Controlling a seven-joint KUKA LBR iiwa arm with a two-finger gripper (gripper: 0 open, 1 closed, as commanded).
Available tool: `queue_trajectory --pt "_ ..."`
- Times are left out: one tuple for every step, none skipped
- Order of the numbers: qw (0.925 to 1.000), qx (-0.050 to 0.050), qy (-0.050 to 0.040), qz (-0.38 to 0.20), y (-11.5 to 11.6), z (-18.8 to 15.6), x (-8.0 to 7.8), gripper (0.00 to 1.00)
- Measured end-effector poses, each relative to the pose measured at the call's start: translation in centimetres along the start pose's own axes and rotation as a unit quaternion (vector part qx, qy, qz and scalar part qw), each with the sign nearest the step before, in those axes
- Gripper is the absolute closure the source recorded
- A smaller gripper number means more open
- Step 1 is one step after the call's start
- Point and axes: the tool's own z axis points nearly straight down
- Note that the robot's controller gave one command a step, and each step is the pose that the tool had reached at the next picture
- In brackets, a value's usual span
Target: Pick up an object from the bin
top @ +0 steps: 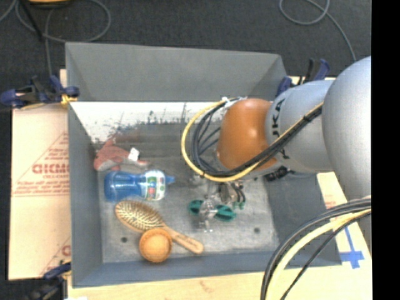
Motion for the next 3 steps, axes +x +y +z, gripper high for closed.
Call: queue_trajectory --pt "1.0000 0.000 0.0000 0.000 0.0 0.0 0.0 0.00" --pt "0.9962 0.001 -0.0004 -0.088 -3.9 -0.1 3.1 1.00" --pt "0.9962 0.001 -0.0004 -0.087 -3.9 -0.1 3.1 1.00"
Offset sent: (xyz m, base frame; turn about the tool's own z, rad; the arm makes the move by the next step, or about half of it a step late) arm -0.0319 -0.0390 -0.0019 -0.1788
